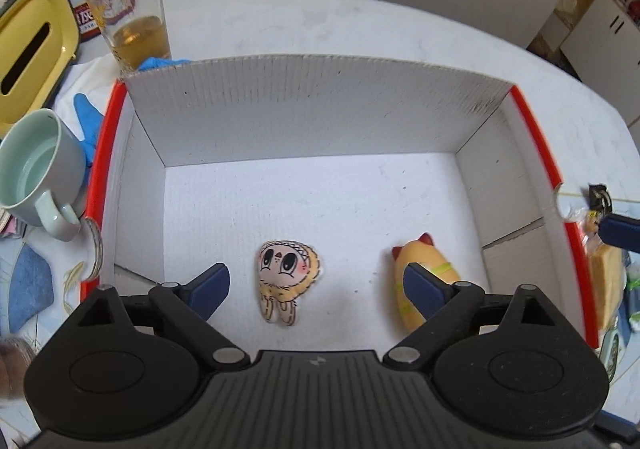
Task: Organize objects
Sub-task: 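Lower both grippers into the box and open them to release the items, then move both grippers back over the remaining items on the table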
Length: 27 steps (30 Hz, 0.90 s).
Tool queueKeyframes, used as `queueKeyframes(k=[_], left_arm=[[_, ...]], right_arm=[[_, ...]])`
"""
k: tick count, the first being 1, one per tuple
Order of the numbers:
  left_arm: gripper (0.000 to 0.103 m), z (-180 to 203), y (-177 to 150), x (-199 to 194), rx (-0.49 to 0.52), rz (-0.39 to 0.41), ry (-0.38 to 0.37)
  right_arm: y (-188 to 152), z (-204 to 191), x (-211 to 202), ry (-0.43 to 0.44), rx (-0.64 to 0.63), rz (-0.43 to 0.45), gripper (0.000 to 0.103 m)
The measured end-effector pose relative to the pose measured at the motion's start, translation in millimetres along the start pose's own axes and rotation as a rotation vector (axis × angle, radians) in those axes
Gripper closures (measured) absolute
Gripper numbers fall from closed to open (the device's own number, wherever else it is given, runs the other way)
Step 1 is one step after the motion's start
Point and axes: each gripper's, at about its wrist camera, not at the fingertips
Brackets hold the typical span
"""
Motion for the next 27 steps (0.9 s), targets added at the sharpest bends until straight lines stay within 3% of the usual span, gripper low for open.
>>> queueKeyframes(k=[4,7,13,27], left_arm=[[0.009,6.5,-7.6,-10.2,-0.021,0.049,0.001],[0.001,10.0,-14.5,-20.5,-0.030,0.080,-0.006],[0.001,21.1,-31.6,-44.5,-0.033,0.138,-0.021],[0.001,64.4,-78.4,-100.0,0.015,0.295,-0.048]], right_arm=[[-7.0,5.0,-24.4,0.018,0.010,0.043,0.004],[-14.3,8.9,-45.8,0.026,0.012,0.079,0.004],[-37.7,24.2,-89.4,0.024,0.031,0.139,0.003],[-121.8,83.6,-174.2,-0.090,0.125,0.178,0.003]])
Point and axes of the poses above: each gripper's, at about its wrist camera, not at the fingertips, and x roughly the way its jaws point, z to its right, y to its top, and after that the axes turned 10 degrees about -x, right-handed
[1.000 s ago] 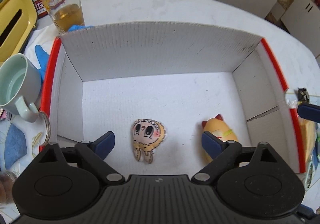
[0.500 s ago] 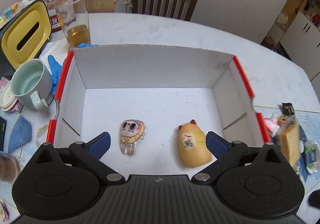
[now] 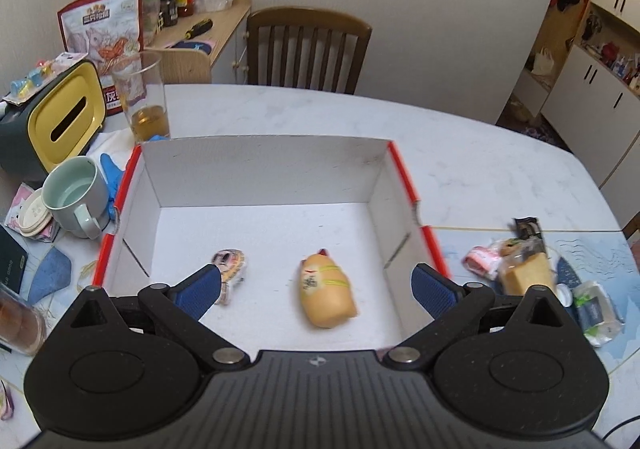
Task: Organize objects
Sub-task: 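Move both grippers back over the remaining items on the table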
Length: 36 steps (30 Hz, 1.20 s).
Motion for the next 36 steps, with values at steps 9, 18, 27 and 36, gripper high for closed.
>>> queueKeyframes(k=[9,18,27,36], left_arm=[[0.001,47.9,-22.7,-22.1,0.049,0.035,-0.021],[0.001,105.1,-54.3,-24.7,0.169,0.074,-0.008],[0.001,158.9,-96.6,-6.7,0.254,0.038,-0.056],[0.001,204.8,-140.2,28.7,0.326,-0.033,-0.106]], right_arm=[[-46.0,34.9,-27.9,-0.061,0.060,-0.020,0.003],[-85.7,67.5,-48.5,-0.110,0.138,-0.027,0.003],[-122.5,97.2,-60.2,-0.180,0.193,-0.054,0.003],[-156.8,126.7,-47.2,-0.228,0.221,-0.119,0.003]])
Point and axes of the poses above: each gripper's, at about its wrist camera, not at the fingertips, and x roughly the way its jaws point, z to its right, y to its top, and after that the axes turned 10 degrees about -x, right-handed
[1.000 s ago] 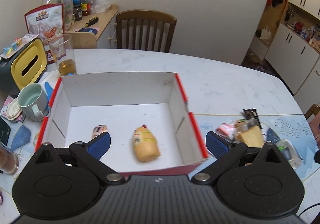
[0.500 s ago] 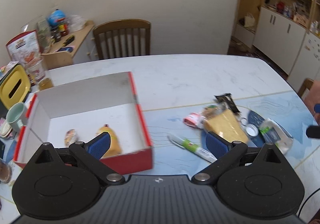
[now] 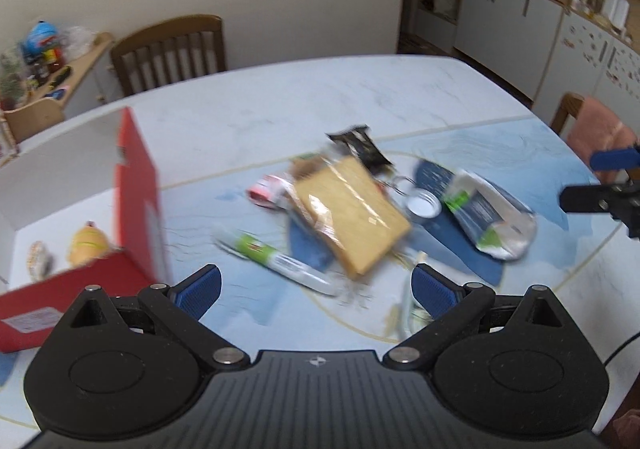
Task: Organize objects
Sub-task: 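Move both grippers back over the remaining items on the table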
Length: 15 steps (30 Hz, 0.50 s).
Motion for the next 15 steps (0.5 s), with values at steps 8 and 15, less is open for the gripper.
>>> queueKeyframes(k=[8,15], left_arm=[[0.001,38.4,-23.8,41.9,0.071,-0.050,0.007],[0.001,57.5,-35.1,66.3,0.086,-0.081,0.010]], right_arm=[[-11.1,17.8,32.8,-0.016,0.005,-0.051,0.003],[-16.1,20.8,61.7,-0.003,-0.006,-0.096,0.003]])
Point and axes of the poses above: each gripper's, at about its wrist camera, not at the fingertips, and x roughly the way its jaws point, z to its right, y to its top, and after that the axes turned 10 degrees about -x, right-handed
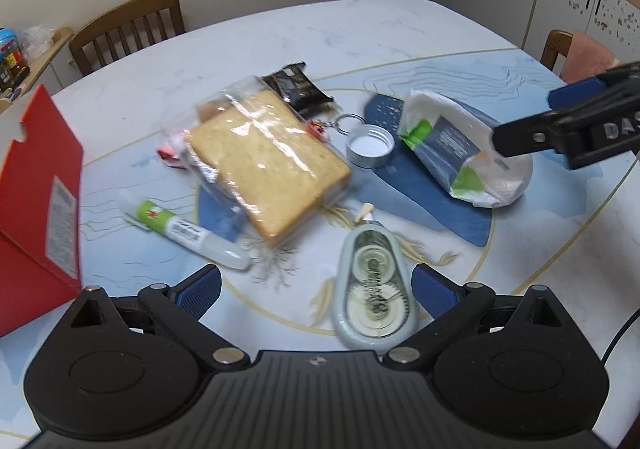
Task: Organize objects
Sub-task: 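Move both grippers back over the remaining items on the table, then grasp the correction tape with the left gripper while the right gripper grasps the wet-wipe pack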
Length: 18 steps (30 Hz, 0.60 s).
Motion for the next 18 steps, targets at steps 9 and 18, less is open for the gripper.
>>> queueKeyframes(k=[9,18], left_arm=[[0.001,18.8,-7.3,15.2,0.001,-0.016,-0.006],[0.002,20.4,-14.1,21.5,-0.016,-0.002,0.004]], right_arm=[[2.1,4.3,35.1,0.025,0.007,-0.066,0.012],[2.1,5.7,52.1,0.052,0.027,-0.105,0.026]])
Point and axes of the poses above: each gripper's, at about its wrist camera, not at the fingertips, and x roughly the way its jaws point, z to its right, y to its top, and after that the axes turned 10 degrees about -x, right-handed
